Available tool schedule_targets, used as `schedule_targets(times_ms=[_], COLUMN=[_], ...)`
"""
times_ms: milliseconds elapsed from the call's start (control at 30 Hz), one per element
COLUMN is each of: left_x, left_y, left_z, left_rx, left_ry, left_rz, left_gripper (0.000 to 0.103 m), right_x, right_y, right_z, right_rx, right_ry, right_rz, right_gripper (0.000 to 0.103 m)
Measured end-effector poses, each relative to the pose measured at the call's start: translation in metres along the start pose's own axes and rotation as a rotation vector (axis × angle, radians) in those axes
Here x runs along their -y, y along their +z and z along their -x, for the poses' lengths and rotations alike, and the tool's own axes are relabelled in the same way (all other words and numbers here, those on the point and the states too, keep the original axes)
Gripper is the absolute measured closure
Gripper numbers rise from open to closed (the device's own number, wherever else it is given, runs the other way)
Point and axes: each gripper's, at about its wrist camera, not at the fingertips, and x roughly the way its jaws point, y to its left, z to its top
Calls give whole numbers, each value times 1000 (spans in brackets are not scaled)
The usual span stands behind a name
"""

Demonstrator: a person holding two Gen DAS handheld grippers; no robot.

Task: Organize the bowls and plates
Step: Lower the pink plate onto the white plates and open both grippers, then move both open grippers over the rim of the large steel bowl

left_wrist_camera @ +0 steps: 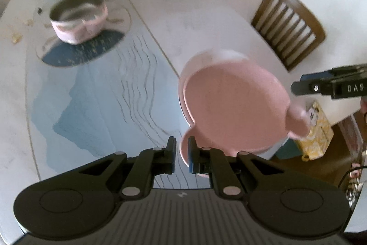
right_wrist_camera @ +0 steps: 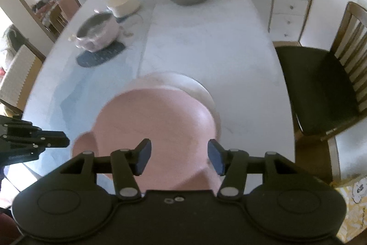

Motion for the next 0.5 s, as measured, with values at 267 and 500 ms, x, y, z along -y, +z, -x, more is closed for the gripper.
schedule_targets(times_ms=[267,500], left_x=[-19,-27], left_y=[25,63], left_z=[44,60], left_rx=[166,283], left_ry=[42,107], left_rz=[30,34], left_gripper=[72,41], right_x=[-37,-52], right_y=[32,72], right_z=[19,25], right_rx=[86,148], right_ry=[43,27], right_rz=[40,48], right_gripper=[35,28])
